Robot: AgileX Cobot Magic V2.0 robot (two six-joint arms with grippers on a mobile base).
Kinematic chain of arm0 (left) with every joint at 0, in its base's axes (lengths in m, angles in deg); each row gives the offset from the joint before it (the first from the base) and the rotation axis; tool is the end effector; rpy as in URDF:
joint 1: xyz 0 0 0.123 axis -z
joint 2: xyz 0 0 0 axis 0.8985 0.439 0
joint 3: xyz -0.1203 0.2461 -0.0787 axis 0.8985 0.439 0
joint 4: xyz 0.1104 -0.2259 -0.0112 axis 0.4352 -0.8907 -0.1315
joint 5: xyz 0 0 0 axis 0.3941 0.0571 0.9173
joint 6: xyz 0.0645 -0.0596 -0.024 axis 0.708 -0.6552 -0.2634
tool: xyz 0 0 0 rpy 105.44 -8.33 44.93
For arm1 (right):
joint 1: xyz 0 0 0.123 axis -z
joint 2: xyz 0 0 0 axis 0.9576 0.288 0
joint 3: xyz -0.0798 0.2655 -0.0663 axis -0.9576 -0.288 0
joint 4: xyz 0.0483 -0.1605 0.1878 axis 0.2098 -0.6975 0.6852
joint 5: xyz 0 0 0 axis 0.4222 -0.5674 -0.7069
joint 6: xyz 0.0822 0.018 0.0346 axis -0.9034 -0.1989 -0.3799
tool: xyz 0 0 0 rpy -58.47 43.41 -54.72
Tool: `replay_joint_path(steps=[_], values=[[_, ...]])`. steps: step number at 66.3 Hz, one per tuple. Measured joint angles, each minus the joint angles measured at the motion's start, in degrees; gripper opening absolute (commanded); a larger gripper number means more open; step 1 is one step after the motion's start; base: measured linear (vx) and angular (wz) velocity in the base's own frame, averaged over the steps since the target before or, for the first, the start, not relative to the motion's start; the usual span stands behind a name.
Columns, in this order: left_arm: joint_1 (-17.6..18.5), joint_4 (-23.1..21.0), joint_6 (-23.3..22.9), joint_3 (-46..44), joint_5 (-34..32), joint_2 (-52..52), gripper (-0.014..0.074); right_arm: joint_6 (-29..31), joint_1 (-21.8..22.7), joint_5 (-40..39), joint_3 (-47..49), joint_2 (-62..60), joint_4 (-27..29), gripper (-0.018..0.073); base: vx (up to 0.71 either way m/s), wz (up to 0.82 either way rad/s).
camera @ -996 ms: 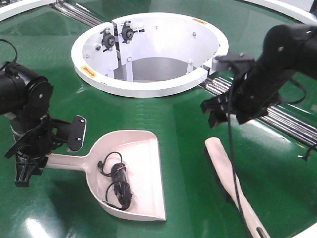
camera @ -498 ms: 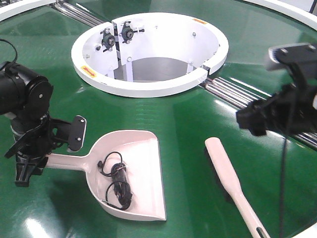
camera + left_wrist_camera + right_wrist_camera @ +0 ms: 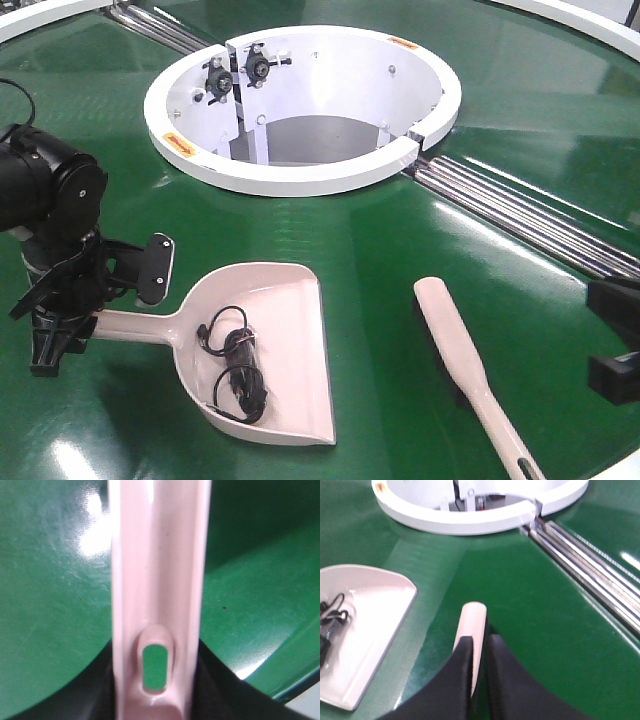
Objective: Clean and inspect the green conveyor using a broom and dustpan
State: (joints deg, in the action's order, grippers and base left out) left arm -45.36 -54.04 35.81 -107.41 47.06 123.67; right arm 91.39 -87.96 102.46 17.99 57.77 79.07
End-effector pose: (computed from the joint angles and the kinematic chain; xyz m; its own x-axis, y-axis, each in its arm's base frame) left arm 0.3104 -0.0833 0.2248 -0.0680 0.9730 0.2204 0.9972 0.0595 0.0453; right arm 0.1212 0.0344 0.3177 -0.4371 -0.1265 -0.8905 -0.2818 0.9595 0.0020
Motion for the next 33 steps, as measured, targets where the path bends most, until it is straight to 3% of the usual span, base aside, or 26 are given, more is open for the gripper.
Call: replay_joint_path(steps=[33], values=[[0.0, 0.0, 0.0, 0.0, 0.0, 0.0, -0.0022, -0.05, 0.0, -0.05, -0.11, -2.96, 0.09, -0.001, 0.0, 0.0]])
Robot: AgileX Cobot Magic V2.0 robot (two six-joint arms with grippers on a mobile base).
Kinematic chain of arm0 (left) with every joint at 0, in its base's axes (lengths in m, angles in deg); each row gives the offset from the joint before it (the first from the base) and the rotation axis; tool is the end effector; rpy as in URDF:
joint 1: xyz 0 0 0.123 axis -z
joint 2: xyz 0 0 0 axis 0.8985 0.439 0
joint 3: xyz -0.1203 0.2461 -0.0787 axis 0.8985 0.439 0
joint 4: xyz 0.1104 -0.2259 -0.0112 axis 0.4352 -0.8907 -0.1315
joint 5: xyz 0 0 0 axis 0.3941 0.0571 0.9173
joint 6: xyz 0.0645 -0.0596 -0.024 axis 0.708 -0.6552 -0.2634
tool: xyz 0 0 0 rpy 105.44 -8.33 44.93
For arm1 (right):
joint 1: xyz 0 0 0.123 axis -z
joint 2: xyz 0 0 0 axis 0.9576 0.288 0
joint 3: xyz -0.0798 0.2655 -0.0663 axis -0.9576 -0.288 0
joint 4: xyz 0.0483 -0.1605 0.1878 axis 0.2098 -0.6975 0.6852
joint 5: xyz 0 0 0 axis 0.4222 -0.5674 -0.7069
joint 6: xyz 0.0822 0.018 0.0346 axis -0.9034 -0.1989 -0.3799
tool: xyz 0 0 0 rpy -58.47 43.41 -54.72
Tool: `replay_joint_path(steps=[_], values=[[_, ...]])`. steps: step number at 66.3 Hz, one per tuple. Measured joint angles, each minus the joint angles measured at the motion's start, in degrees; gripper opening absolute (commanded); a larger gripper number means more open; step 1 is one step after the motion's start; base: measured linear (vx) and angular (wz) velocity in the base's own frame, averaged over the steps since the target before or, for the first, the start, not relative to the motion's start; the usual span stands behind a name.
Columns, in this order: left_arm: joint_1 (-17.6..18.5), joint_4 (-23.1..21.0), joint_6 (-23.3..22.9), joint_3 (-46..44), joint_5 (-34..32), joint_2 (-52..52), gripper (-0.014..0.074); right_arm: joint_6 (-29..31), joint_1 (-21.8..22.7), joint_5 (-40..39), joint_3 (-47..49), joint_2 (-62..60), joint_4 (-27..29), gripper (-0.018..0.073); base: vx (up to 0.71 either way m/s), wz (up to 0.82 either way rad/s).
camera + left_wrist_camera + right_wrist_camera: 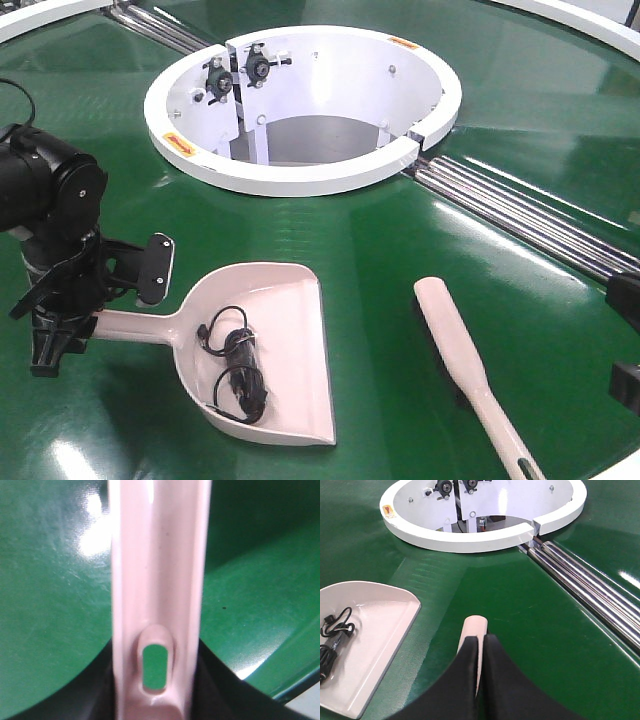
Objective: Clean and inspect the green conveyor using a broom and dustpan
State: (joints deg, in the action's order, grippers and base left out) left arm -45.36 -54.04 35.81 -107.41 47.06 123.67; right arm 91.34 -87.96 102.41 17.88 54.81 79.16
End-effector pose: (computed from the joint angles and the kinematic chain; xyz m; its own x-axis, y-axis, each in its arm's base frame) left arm 0.3104 -0.0833 0.2248 -0.0680 0.9730 0.2204 0.9972 0.0595 0.0453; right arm 0.1113 0.0319 0.3234 -0.3936 -0.1128 -0.9124 -0.2816 0.9595 0.0029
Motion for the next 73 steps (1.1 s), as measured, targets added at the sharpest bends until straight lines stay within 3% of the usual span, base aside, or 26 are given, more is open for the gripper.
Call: replay_joint_path(steps=[36, 49, 60, 73], values=[[0.0, -0.01, 0.0, 0.0, 0.0, 0.0, -0.0022, 0.0, 0.0, 0.0, 0.0, 0.0, 0.02, -0.001, 0.0, 0.0], [0.0, -0.01, 0.0, 0.0, 0.0, 0.0, 0.0017, 0.0, 0.0, 0.0, 0.0, 0.0, 0.02, -0.001, 0.0, 0.0], [0.0, -0.01, 0.0, 0.0, 0.0, 0.0, 0.0155, 0.0, 0.0, 0.0, 0.0, 0.0, 0.02, -0.001, 0.0, 0.0], [0.11, -0.15, 0.17, 0.0, 0.12, 0.0, 0.0465, 0.0, 0.0, 0.0, 0.0, 0.0, 0.02, -0.001, 0.0, 0.0]])
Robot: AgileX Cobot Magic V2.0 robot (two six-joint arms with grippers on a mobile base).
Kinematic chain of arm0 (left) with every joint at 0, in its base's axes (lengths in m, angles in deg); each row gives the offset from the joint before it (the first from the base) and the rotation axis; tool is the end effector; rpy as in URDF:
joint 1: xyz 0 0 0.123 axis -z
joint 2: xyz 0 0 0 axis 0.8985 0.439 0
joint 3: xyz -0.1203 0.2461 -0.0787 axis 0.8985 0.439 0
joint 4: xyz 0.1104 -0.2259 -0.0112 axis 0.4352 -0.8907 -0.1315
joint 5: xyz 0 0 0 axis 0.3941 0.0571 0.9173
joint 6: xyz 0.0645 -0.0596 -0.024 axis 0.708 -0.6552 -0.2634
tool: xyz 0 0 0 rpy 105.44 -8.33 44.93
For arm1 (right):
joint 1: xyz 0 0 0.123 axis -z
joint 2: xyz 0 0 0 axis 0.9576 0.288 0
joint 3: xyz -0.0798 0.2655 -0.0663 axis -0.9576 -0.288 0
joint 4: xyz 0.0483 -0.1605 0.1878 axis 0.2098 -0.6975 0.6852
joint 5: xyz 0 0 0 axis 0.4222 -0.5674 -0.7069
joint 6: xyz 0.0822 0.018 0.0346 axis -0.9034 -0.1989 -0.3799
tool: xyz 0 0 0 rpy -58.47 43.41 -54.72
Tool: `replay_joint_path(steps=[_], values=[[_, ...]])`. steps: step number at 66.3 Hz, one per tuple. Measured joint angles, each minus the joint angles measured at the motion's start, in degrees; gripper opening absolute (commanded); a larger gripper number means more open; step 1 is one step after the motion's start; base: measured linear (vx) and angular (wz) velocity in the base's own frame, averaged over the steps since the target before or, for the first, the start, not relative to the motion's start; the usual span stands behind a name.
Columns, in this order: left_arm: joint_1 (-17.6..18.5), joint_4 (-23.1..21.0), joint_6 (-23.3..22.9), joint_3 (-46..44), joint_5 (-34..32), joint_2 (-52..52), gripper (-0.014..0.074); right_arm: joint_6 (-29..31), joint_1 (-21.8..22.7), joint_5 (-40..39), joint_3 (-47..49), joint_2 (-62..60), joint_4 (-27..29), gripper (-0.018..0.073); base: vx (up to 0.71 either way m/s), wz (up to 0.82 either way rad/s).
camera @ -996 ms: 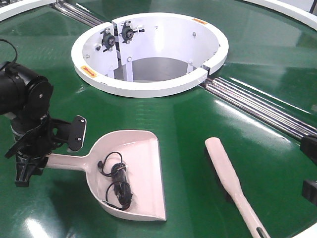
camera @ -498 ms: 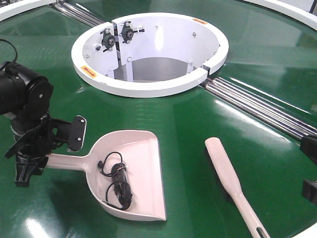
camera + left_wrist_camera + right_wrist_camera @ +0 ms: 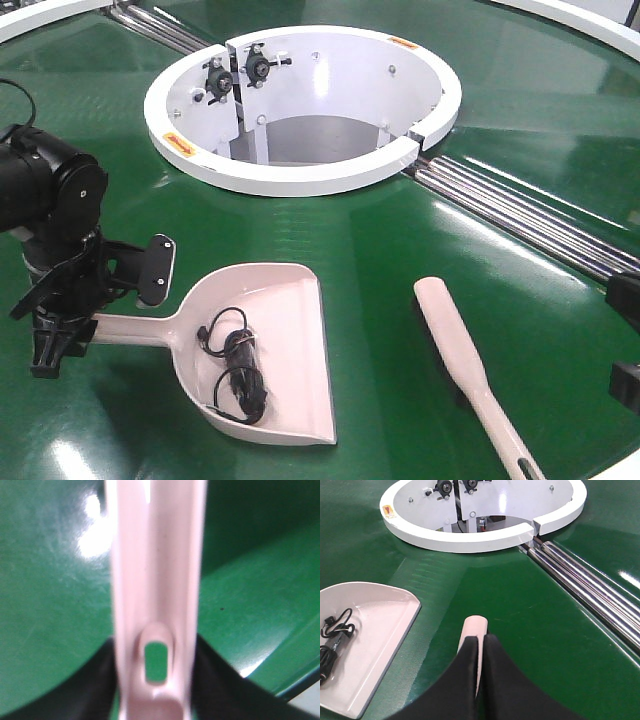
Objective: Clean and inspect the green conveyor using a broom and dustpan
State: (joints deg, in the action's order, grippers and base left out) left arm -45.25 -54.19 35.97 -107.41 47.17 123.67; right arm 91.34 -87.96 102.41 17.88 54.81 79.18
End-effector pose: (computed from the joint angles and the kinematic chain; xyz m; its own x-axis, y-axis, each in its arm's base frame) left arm 0.3100 -0.0840 0.2247 -0.0643 0.9736 0.2192 0.9975 0.0563 0.0421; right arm 0.1113 0.0319 0.3234 -0.3936 -0.1125 -0.9124 -0.2816 0.9595 0.0032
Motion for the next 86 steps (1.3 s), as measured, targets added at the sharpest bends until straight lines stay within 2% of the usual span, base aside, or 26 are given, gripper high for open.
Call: replay_joint_path(steps=[4, 11, 17, 24, 30, 34, 41, 45, 52, 58, 64, 73, 80, 86], values=[[0.07, -0.11, 0.0, 0.0, 0.0, 0.0, 0.055, 0.0, 0.0, 0.0, 0.0, 0.0, 0.05, -0.001, 0.0, 0.0], [0.07, -0.22, -0.17, 0.0, 0.0, -0.6, 0.0644, 0.0, 0.0, 0.0, 0.0, 0.0, 0.05, -0.001, 0.0, 0.0], [0.07, -0.22, -1.36, 0.0, 0.06, -2.22, 0.0657, 0.0, 0.0, 0.0, 0.0, 0.0, 0.05, -0.001, 0.0, 0.0], [0.07, -0.28, -5.39, 0.0, 0.06, -5.41, 0.063, 0.0, 0.0, 0.0, 0.0, 0.0, 0.05, -0.001, 0.0, 0.0], [0.07, -0.21, -11.62, 0.0, -0.59, -8.79, 0.0567, 0.0, 0.0, 0.0, 0.0, 0.0, 0.05, -0.0009, 0.0, 0.0], [0.07, 0.38, -17.93, 0.0, -1.48, -11.42, 0.0514, 0.0, 0.0, -0.06, 0.0, 0.0, 0.05, -0.001, 0.0, 0.0], [0.07, 3.03, -26.83, 0.0, -3.94, -16.03, 0.0358, 0.0, 0.0, -0.38, 0.0, 0.0, 0.05, -0.001, 0.0, 0.0], [0.07, 4.77, -32.21, 0.0, -5.69, -18.35, 0.0242, -0.32, 0.0, -0.38, 0.0, 0.0, 0.05, -0.0008, 0.0, 0.0], [0.07, 6.58, -40.59, 0.0, -9.7, -21.96, -0.0028, -1.17, 0.0, -1.1, 0.0, 0.0, 0.05, -0.0008, 0.0, 0.0], [0.07, 5.69, -48.73, 0.1, -13.14, -25.16, -0.0024, -1.17, 0.0, -3.67, -0.07, -0.85, 0.05, -0.0008, 0.0, 0.0], [0.07, 3.22, -53.74, 1.87, -17.58, -29.47, -0.0024, -0.27, 0.0, -7.24, -0.9, -2.81, 0.0, -0.0006, 0.0, 0.0], [0.07, -2.47, -55.07, 10.71, -30.45, -39.3, -0.0024, 0.84, 0.0, -11.5, -6.42, -6.4, -0.05, -0.0006, 0.0, 0.0], [0.07, -6.97, -55.07, 21.51, -41.22, -48.11, -0.0024, 0.97, 0.0, -13.0, -11.7, -8.89, -0.05, -0.0006, 0.0, 0.0], [0.07, -9.47, -55.07, 31.39, -47.85, -55.58, -0.0024, 1.26, 0.0, -14.92, -15.15, -10.49, -0.11, -0.0006, 0.0, 0.0]])
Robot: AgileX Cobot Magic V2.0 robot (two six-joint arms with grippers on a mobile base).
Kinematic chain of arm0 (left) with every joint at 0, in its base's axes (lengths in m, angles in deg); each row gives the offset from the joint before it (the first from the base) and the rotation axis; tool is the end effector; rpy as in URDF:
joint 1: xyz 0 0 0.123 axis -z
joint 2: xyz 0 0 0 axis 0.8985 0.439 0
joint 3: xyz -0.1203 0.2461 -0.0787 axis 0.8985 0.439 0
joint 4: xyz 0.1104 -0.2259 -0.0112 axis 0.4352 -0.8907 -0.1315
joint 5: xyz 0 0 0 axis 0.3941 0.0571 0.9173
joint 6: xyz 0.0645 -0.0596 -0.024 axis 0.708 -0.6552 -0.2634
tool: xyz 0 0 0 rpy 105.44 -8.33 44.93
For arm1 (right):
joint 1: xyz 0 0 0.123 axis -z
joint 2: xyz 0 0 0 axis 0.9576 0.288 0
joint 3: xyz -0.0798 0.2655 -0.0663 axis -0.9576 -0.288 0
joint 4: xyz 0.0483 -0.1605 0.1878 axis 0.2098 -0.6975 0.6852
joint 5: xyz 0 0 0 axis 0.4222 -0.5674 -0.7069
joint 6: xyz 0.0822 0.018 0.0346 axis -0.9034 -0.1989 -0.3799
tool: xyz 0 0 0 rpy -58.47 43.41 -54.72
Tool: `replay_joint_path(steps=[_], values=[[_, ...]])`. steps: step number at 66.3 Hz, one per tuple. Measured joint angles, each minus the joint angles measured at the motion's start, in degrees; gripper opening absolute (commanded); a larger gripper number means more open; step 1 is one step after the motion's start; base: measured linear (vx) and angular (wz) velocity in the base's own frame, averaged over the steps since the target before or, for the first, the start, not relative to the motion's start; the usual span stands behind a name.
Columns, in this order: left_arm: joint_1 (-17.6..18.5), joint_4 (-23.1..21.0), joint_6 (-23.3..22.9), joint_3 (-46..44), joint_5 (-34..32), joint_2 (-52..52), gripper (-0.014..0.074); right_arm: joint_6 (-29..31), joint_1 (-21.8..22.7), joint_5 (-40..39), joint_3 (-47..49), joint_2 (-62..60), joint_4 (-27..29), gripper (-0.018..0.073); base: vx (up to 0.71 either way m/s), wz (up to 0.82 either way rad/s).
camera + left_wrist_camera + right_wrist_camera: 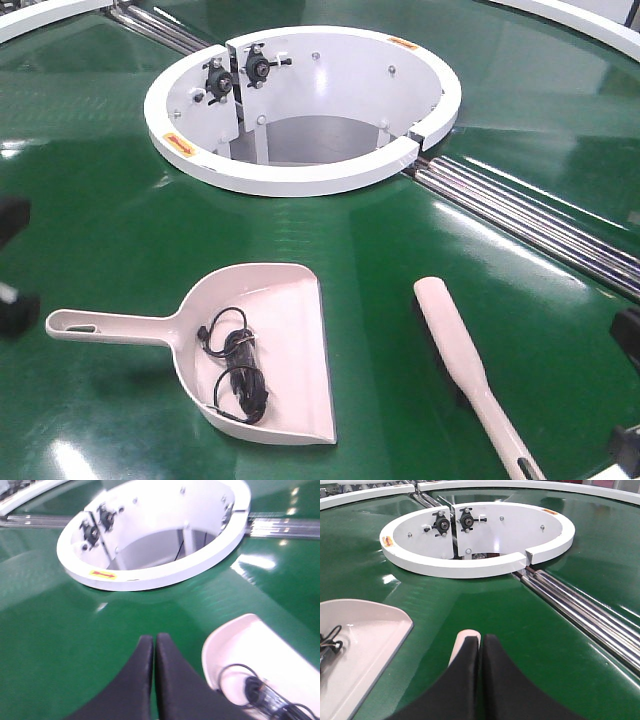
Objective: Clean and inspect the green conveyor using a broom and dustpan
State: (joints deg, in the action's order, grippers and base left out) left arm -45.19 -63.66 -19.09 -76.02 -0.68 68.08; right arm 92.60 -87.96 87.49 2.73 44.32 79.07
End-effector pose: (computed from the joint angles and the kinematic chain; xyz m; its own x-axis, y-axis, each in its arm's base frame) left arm 0.1525 -0.0494 0.3387 -0.2741 0.3011 -0.9134 0.3598 0.9128 0.1929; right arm 0.0902 0.0251 0.2765 -0.2256 -0.0873 -0.9703 -0.2733 0.9617 -0.0230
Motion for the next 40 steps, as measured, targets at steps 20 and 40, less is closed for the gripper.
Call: replay_joint_path(steps=[20, 40], values=[[0.0, -0.97, 0.0, 18.11, -11.13, -14.86, -0.0024, 0.23, 0.0, -2.13, -2.46, -0.64, 0.05, -0.0006, 0.0, 0.0], [0.0, -0.97, 0.0, 18.3, -11.3, -16.38, -0.0024, 0.23, 0.0, -2.13, -2.46, -0.64, 0.1, -0.0006, 0.0, 0.0]])
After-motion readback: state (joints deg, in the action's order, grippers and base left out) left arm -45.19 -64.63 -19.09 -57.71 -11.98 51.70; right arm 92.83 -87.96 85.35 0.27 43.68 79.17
